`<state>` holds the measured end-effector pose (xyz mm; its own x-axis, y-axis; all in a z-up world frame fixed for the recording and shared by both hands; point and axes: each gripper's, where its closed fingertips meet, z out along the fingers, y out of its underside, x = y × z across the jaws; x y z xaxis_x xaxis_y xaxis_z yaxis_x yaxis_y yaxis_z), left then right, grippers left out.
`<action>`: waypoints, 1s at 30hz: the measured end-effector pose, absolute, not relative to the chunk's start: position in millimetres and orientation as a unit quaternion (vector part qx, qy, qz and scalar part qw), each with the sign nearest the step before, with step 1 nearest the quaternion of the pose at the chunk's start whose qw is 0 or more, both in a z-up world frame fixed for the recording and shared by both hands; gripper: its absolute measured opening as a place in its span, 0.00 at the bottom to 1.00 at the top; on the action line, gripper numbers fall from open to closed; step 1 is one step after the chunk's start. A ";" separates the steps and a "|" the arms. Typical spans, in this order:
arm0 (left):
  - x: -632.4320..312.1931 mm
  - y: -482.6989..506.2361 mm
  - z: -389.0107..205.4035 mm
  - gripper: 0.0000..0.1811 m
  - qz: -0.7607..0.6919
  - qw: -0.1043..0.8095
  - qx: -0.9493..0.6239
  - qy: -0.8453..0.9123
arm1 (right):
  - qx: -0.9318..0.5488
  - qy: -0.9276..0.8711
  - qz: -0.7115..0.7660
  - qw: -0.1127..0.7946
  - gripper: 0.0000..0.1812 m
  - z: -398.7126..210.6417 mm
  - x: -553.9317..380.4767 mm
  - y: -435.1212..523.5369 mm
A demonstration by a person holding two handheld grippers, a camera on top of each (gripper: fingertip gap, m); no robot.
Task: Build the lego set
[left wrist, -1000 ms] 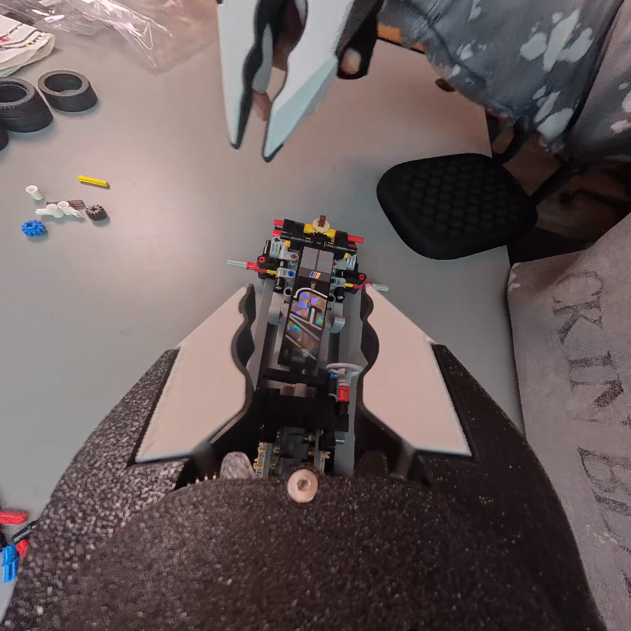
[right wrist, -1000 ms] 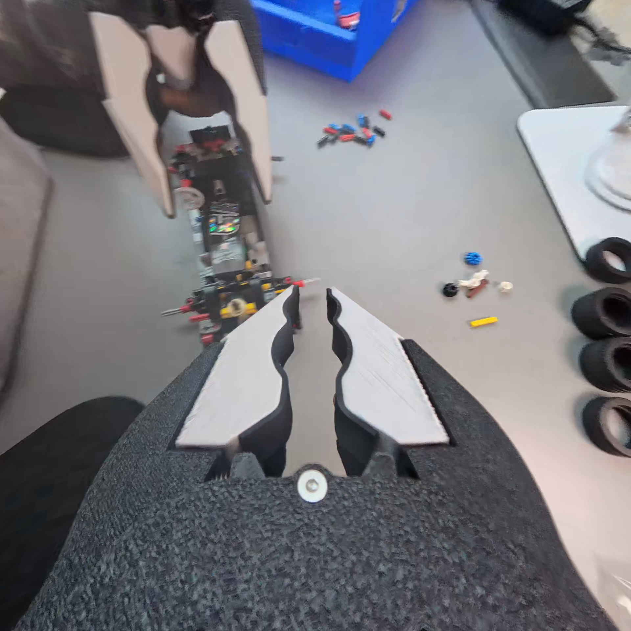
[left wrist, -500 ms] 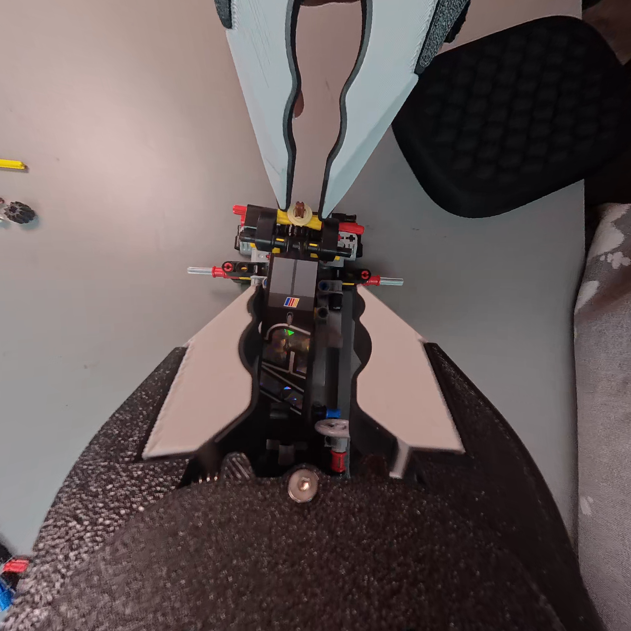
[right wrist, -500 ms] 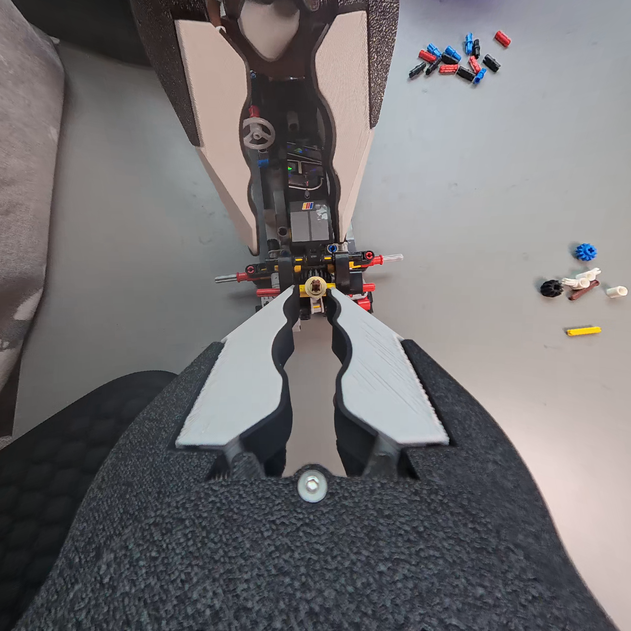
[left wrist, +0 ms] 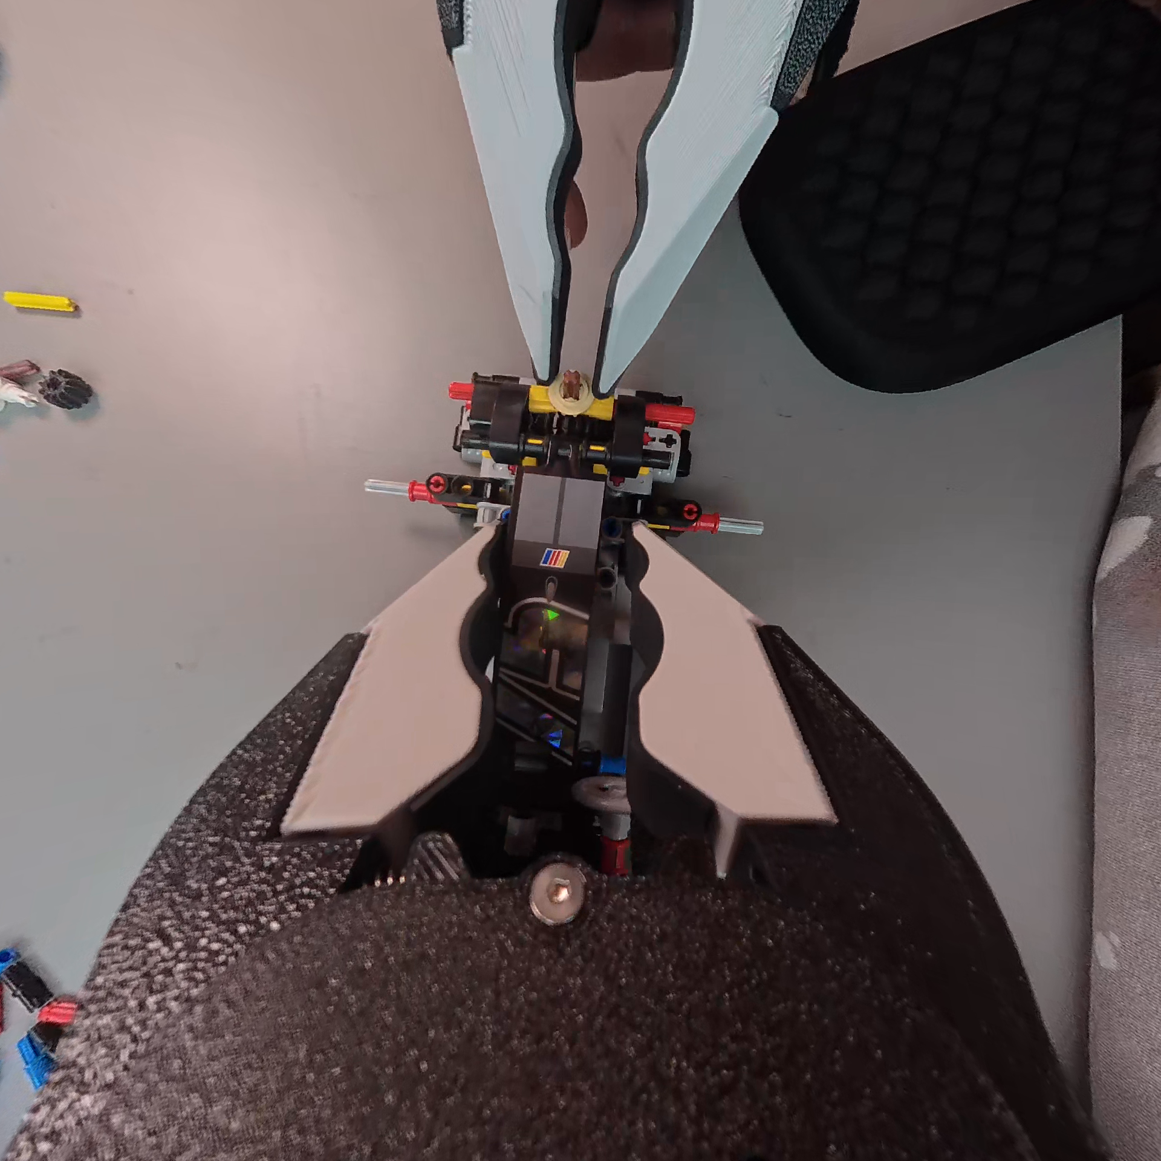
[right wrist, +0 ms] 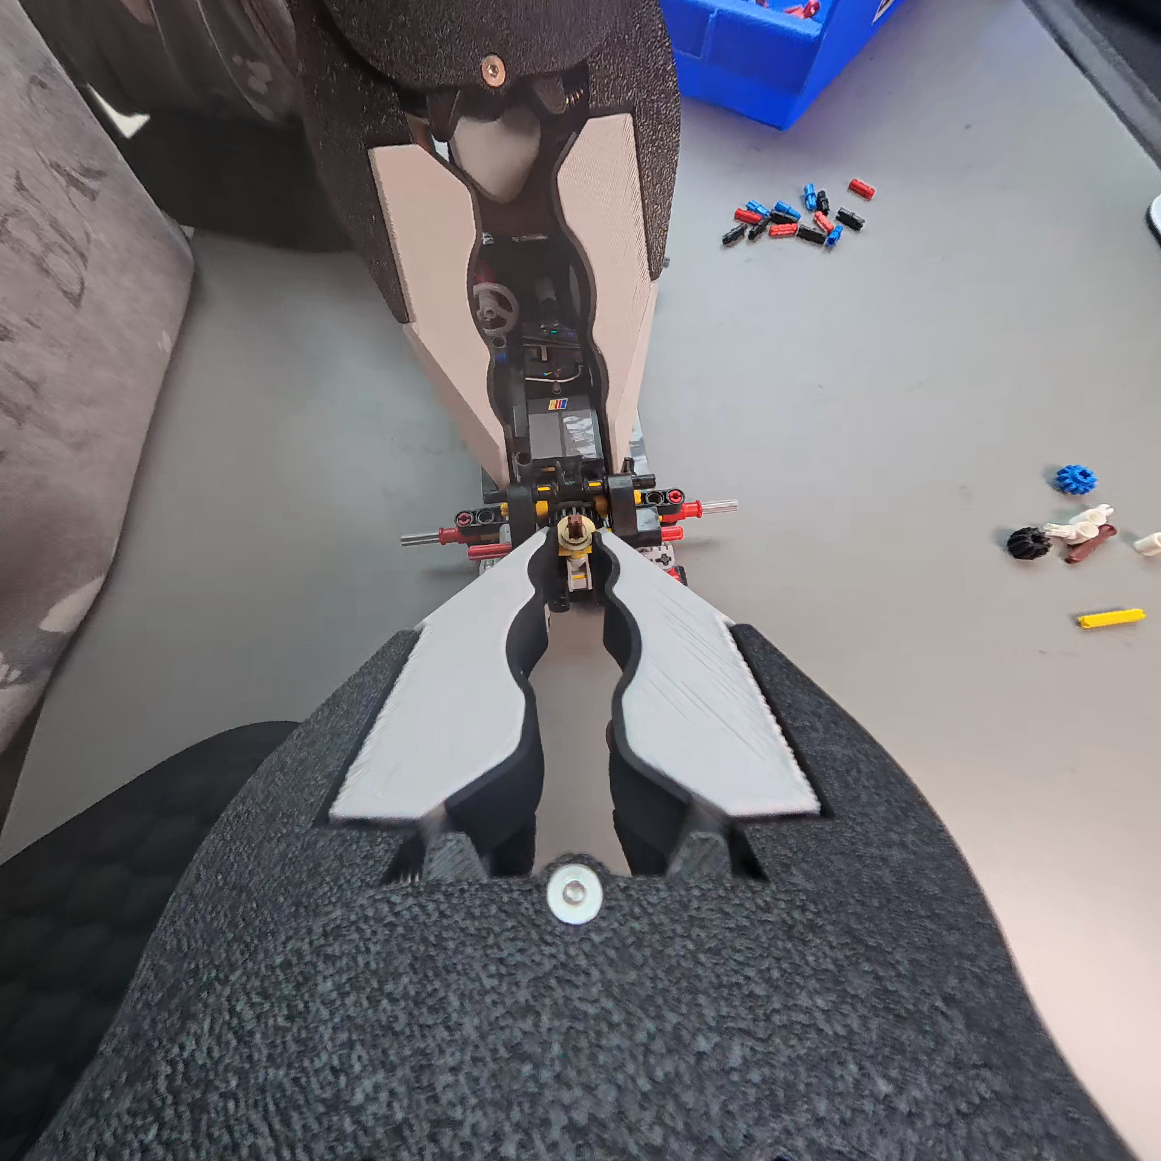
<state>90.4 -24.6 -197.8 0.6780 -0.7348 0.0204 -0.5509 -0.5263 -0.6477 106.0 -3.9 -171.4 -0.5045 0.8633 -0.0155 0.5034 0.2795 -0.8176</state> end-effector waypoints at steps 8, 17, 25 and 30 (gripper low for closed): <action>90.5 -24.6 -197.6 0.19 -0.148 0.313 -0.859 0.376 | -0.429 -0.689 0.507 0.291 0.04 -111.9 104.9 -2.2; 79.2 -25.8 -138.3 0.24 -0.280 0.399 -0.823 0.292 | -0.412 -0.712 0.403 0.400 0.04 -122.3 88.1 -4.7; 66.4 -28.2 -102.8 0.12 -0.477 0.413 -0.762 0.147 | -0.328 -0.710 0.330 0.529 0.04 -98.4 64.2 -24.8; 64.7 -31.5 -98.7 0.01 -0.481 0.422 -0.754 0.150 | -0.293 -0.723 0.287 0.556 0.05 -97.2 57.3 -33.2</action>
